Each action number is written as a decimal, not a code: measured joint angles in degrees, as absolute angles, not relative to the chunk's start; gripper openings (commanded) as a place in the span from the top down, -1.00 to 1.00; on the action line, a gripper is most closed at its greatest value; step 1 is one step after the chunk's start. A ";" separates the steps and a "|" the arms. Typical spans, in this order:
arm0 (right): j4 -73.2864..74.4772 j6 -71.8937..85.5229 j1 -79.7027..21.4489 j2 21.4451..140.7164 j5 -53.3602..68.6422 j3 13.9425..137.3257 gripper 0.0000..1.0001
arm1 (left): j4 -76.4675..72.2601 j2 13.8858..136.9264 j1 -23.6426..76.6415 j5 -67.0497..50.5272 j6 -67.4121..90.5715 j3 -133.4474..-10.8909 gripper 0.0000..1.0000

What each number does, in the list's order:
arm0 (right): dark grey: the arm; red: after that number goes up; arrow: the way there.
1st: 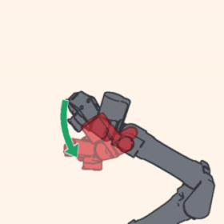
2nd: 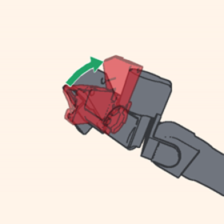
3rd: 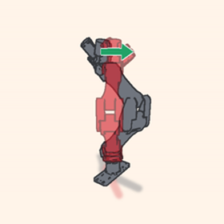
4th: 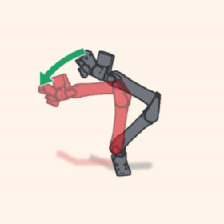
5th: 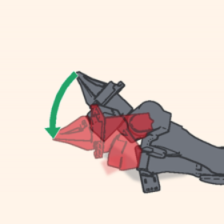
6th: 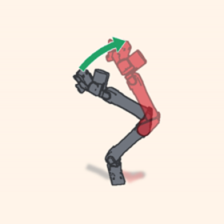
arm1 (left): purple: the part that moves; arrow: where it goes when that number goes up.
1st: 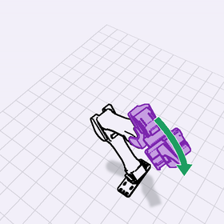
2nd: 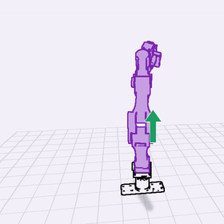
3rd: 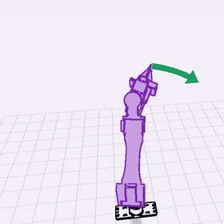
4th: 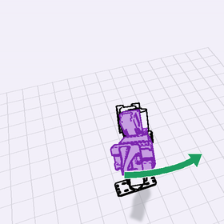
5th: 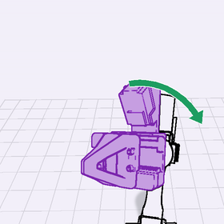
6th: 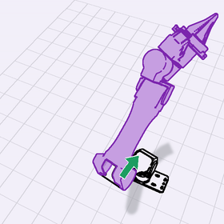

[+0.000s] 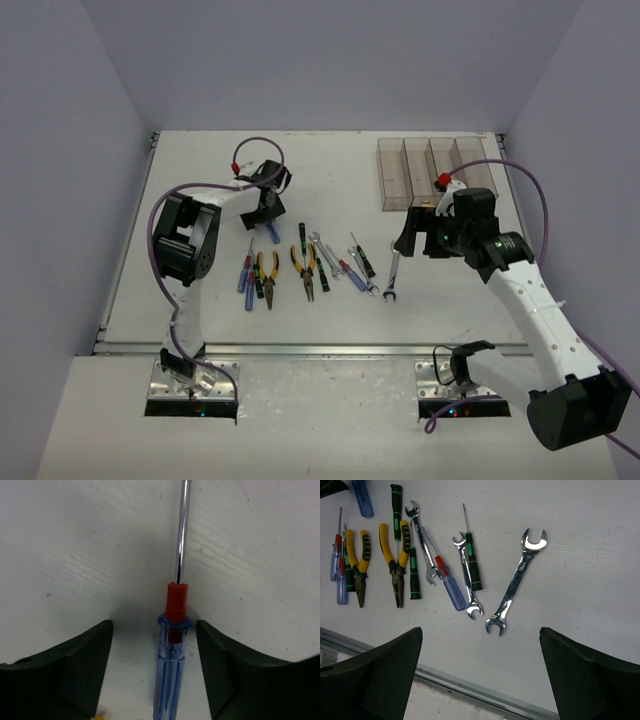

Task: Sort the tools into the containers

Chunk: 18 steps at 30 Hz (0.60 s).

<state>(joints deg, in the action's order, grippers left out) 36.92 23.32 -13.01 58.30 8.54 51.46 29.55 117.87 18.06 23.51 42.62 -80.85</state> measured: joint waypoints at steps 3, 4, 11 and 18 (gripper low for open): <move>36.53 23.09 -13.02 58.33 9.51 51.44 -0.98 | 29.16 118.53 18.57 23.05 42.93 -81.91 0.65; 36.33 23.02 -13.02 58.33 9.75 51.44 -0.98 | 28.76 118.74 18.70 22.76 43.20 -82.08 0.74; 34.23 23.10 -13.21 58.33 14.54 50.20 -0.98 | 27.76 118.64 18.72 22.34 43.59 -81.92 1.00; 18.89 29.84 -14.09 61.75 32.42 44.19 -0.98 | 21.41 103.69 19.05 14.36 42.49 -68.63 1.00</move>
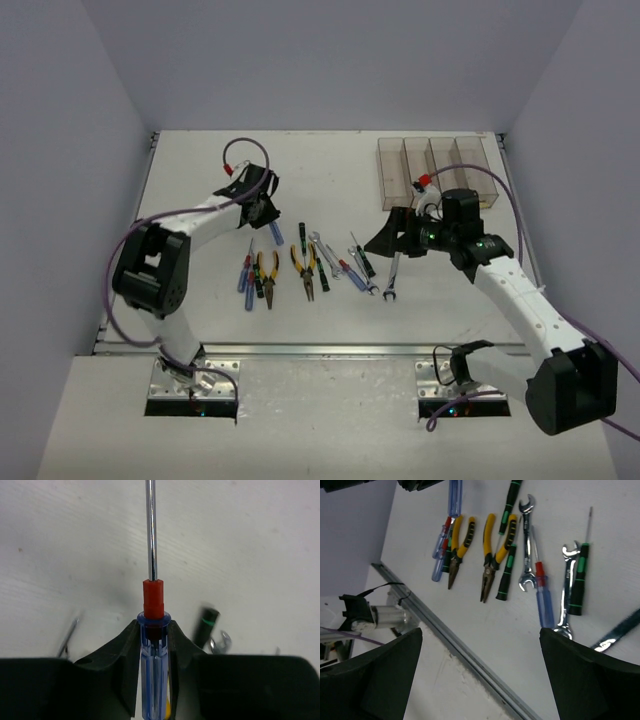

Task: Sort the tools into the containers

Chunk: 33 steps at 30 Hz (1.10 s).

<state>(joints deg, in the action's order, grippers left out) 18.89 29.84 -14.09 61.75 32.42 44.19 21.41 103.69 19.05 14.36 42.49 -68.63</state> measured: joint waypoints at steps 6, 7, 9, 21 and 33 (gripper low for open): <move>3.58 37.65 -22.03 74.35 39.17 44.21 -0.98 | 3.86 83.65 23.03 -2.96 43.59 -57.47 1.00; 1.55 38.87 -23.22 76.51 39.66 44.75 -0.98 | 0.78 82.08 24.11 -5.58 44.18 -56.50 1.00; -2.02 40.92 -25.40 80.31 39.75 46.12 -0.96 | -3.24 80.31 26.10 -9.40 45.25 -55.25 1.00; -16.05 47.41 -30.44 85.41 35.82 49.95 1.00 | -9.10 76.82 31.07 -14.77 48.64 -50.13 1.00; -2.50 41.87 -29.42 87.07 23.15 56.39 1.00 | 9.46 75.94 31.22 2.98 43.87 -60.59 -1.00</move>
